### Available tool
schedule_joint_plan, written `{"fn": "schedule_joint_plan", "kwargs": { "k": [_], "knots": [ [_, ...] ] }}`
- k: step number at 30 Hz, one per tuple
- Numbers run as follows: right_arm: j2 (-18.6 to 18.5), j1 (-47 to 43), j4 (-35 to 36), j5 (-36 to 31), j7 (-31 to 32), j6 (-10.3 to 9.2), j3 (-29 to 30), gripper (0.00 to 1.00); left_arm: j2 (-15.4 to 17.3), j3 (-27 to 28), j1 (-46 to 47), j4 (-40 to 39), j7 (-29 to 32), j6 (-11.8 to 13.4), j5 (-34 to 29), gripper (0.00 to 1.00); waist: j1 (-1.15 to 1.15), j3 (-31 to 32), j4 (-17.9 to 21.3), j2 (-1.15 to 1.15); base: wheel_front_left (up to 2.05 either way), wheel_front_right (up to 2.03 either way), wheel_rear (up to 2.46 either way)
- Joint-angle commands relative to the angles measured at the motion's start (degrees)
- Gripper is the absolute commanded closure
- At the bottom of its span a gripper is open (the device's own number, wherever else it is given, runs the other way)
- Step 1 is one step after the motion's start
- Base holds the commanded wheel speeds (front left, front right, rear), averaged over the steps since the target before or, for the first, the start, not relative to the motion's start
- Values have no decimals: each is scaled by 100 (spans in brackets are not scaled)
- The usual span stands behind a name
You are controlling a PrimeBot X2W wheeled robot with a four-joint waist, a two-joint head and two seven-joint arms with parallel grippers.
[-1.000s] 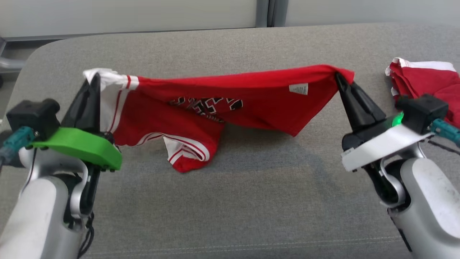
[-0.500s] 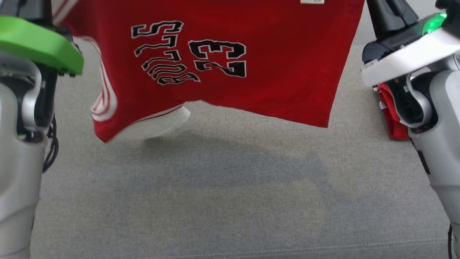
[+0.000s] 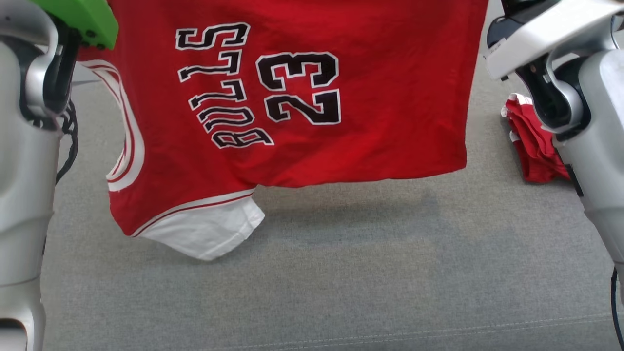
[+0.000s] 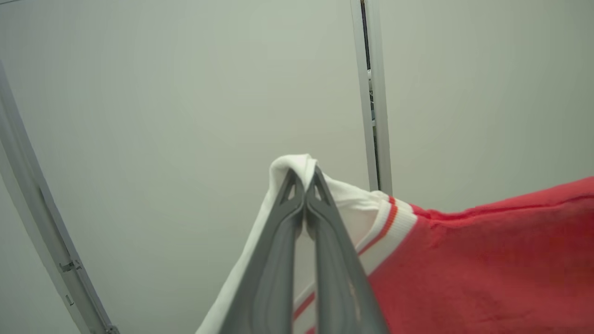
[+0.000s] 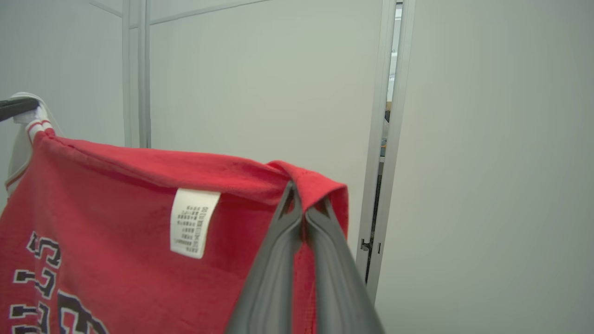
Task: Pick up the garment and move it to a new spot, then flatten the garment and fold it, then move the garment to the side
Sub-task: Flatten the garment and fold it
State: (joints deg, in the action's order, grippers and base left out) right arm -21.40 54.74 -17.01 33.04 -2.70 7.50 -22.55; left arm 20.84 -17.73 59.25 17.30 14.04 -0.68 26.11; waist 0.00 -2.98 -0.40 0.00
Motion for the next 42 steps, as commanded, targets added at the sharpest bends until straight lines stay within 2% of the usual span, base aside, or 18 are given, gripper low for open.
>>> {"fn": "schedule_joint_plan", "kwargs": {
  "k": [1,5,11,16,22,26,28,32,37,42],
  "knots": [
    [-20,126,-73,-6,-32,-3,-37,100,-4,-29,137,70,-12,-38,-5,100,0,-108,34,0,0,0,0],
    [1,714,-767,53,-176,-3,-332,100,-151,-177,620,777,-105,-250,-29,100,0,-341,87,0,0,0,0],
    [207,1659,-2104,244,-590,-3,-718,100,-387,-347,1356,2097,-291,-420,-50,100,0,-636,133,0,0,0,0],
    [431,2416,-3131,364,-939,-5,-798,100,-537,-444,1983,3081,-559,-483,-146,100,0,-888,125,0,0,0,0],
    [766,3279,-4032,338,-1226,-6,-503,100,-693,-559,2730,3844,-1084,-472,-316,100,0,-1322,140,0,0,0,0],
    [840,3707,-4048,160,-1254,-6,69,100,-768,-693,3180,4149,-1691,-386,-526,100,0,-1597,125,0,0,0,0],
    [890,3725,-3936,-38,-1254,-6,415,100,-815,-719,3403,4271,-1946,-348,-580,100,0,-1711,107,0,0,0,0],
    [1028,3632,-3704,-451,-1254,-6,740,100,-871,-730,3625,4601,-2237,-363,-568,100,0,-1867,59,0,0,0,0],
    [1107,3425,-3857,-616,-1255,-6,444,100,-1090,-638,3445,5095,-2153,-511,-294,100,0,-2016,-27,0,0,0,0],
    [1076,3159,-3848,-325,-1257,-5,57,100,-1221,-553,3149,5300,-2172,-599,-42,100,0,-2132,-87,0,0,0,0]
  ]
}}
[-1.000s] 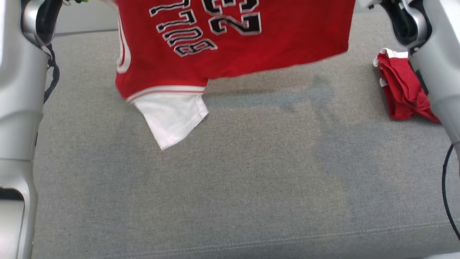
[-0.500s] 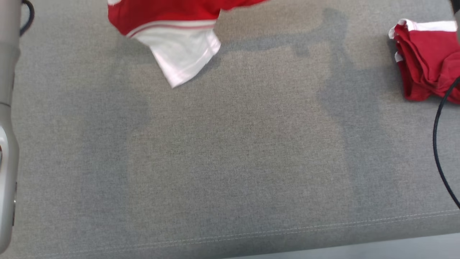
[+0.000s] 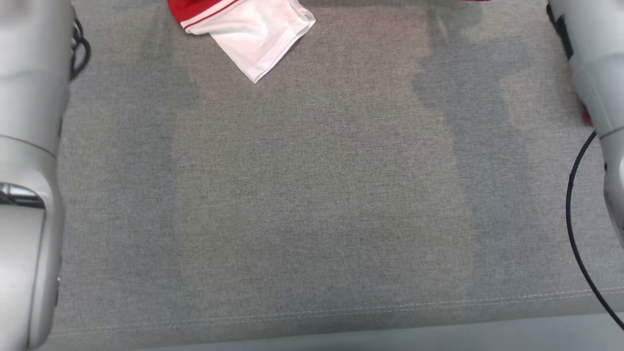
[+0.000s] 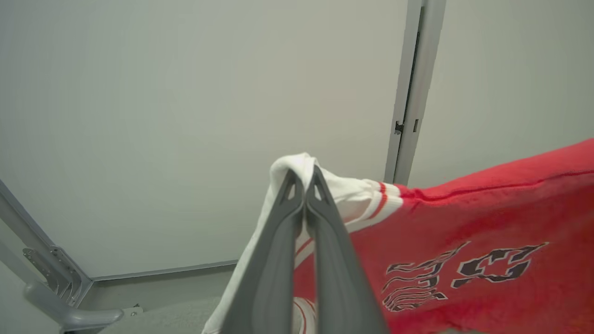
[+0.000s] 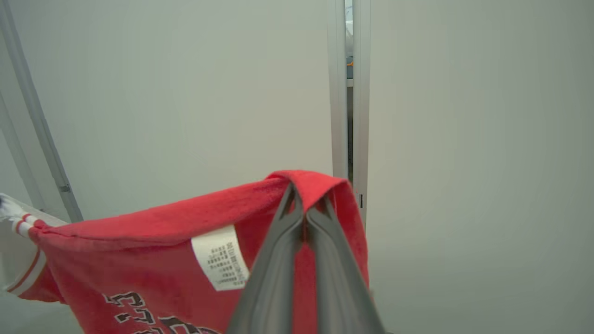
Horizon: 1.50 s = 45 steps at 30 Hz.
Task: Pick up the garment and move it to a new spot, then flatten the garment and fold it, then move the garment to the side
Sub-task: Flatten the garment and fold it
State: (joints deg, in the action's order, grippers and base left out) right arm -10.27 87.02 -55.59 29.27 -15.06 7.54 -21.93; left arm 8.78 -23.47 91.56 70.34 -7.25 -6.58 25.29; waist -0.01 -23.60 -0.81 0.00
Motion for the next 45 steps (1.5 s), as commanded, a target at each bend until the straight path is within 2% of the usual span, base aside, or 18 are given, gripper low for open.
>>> {"fn": "schedule_joint_plan", "kwargs": {
  "k": [1,8,12,16,19,24,29,38,45],
  "knots": [
    [-50,-205,28,138,-20,-10,-129,100,-28,10,-173,13,-103,-30,60,100,1,-87,-45,0,0,0,0],
    [-357,-1242,771,1176,-20,-8,-847,100,-104,128,-1059,-8,-614,-79,383,100,1,-125,-77,0,0,0,0],
    [-610,-2066,1324,1702,-21,-7,-878,100,-144,245,-1796,-351,-773,-83,508,100,1,30,-122,0,0,0,0],
    [-737,-2973,1874,1950,-21,-6,-817,100,0,502,-2853,-1464,-791,150,372,100,1,206,-122,0,0,0,0],
    [-749,-3690,2308,2059,-21,-6,-662,100,-14,583,-3875,-2418,-784,336,176,100,1,405,-120,0,0,0,0],
    [-687,-4867,3013,1891,-21,-6,-526,100,50,755,-5515,-3898,-790,645,4,100,1,741,-64,0,0,0,0],
    [-551,-5954,3573,1721,-21,-6,-269,100,192,752,-6872,-4979,-716,913,-25,100,1,1002,39,0,0,0,0],
    [-491,-7691,3885,1257,-21,-6,-106,100,472,584,-8830,-6467,122,1374,112,100,1,1649,84,0,0,0,0],
    [-451,-8611,4141,979,278,-6,130,100,619,447,-9812,-7159,873,1552,357,100,1,2043,40,0,0,0,0]
  ]
}}
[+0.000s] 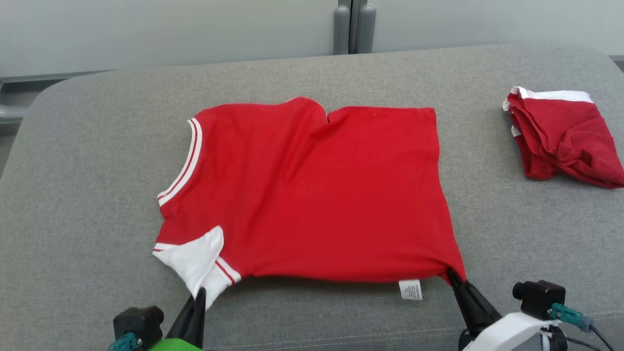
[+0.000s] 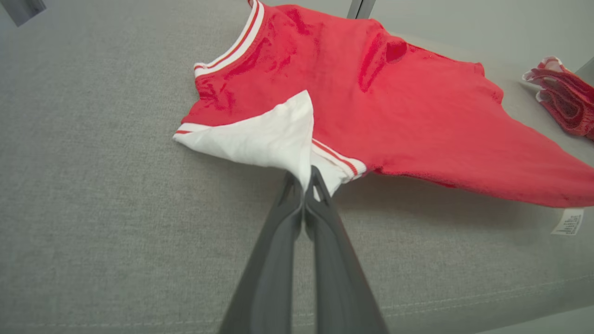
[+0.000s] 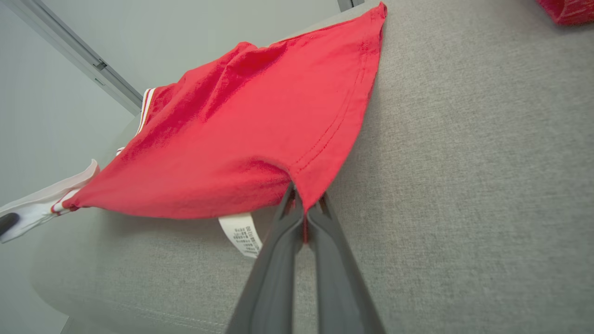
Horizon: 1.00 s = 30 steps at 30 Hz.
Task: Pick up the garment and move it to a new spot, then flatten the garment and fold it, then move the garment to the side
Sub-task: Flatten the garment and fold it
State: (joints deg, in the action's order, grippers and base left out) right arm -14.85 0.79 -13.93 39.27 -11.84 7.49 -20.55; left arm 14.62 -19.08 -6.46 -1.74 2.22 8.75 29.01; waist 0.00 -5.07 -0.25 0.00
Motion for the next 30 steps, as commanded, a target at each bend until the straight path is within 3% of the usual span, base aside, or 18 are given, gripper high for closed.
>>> {"fn": "schedule_joint_plan", "kwargs": {
  "k": [1,8,17,23,30],
  "knots": [
    [21,-138,67,-25,64,-1,52,100,75,-7,-146,-55,69,49,33,100,0,246,-18,0,0,0,0],
    [-7,-1242,1016,-324,1391,-1,547,100,417,-60,-968,-921,1187,248,455,100,0,560,-55,0,0,0,0],
    [247,-2156,2194,-549,2765,0,1282,100,665,-132,-1550,-1696,1955,447,735,100,0,580,-106,0,0,0,0],
    [429,-2342,2773,-742,3261,0,1665,100,844,-82,-1691,-2124,2239,469,863,100,0,499,-98,0,0,0,0],
    [460,-1918,3063,-754,3403,0,1795,100,710,200,-1105,-2162,1957,376,957,100,0,232,-39,0,0,0,0]
  ]
}}
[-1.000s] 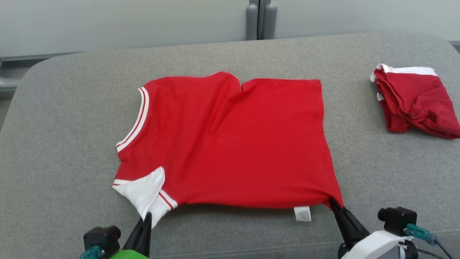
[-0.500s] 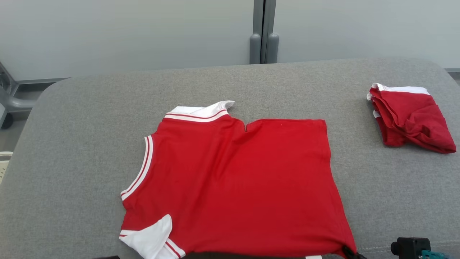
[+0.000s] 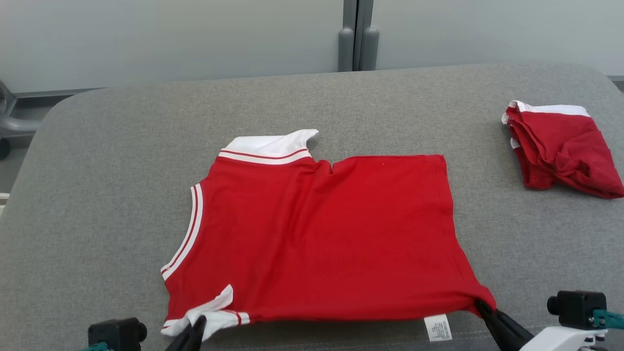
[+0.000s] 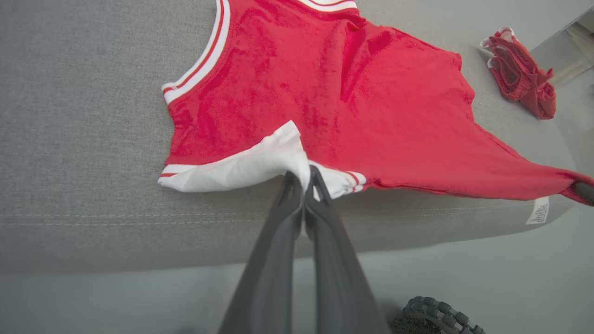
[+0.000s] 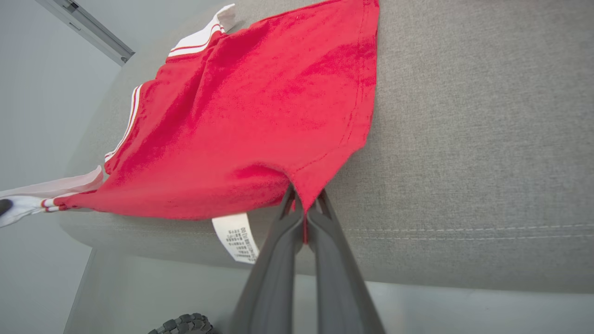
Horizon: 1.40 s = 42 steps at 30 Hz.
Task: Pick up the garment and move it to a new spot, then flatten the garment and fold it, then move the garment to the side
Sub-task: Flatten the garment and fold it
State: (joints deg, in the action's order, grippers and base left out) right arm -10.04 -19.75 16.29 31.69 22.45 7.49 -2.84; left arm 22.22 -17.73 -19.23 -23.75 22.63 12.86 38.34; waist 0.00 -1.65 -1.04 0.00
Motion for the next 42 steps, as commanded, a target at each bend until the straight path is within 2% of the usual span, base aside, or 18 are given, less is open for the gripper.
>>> {"fn": "schedule_joint_plan", "kwargs": {
  "k": [1,10,15,23,38,39,40,41,42],
  "knots": [
    [-27,230,21,5,-51,-1,26,100,-80,106,277,100,-141,-45,24,100,0,-142,57,0,0,0,0],
    [-155,1161,-357,96,-294,0,-302,100,-323,209,1176,837,-364,-208,142,100,0,-446,164,0,0,0,0],
    [-317,1676,-880,107,-541,-1,-482,100,-410,127,1820,1550,-421,-343,30,100,0,-592,115,0,0,0,0],
    [-149,2217,-1882,318,-860,0,-511,100,-581,-146,2686,2582,-688,-650,-208,100,0,-807,123,0,0,0,0],
    [-174,2964,-3000,673,-1399,0,-889,100,-805,-277,3420,3835,-1191,-1050,-232,100,0,-1053,259,0,0,0,0],
    [-148,2993,-3050,726,-1460,-1,-894,100,-809,-288,3451,3902,-1229,-1069,-238,63,0,-1062,258,0,0,0,0],
    [-147,3029,-3100,728,-1519,-1,-912,74,-828,-293,3489,3971,-1270,-1084,-240,11,0,-1073,256,0,0,0,0],
    [-161,3063,-3146,717,-1579,-1,-937,18,-851,-309,3514,4029,-1292,-1102,-238,0,0,-1081,256,0,0,0,0],
    [-150,3086,-3176,763,-1622,0,-968,0,-874,-316,3533,4079,-1343,-1118,-244,0,0,-1090,256,0,0,0,0]
  ]
}}
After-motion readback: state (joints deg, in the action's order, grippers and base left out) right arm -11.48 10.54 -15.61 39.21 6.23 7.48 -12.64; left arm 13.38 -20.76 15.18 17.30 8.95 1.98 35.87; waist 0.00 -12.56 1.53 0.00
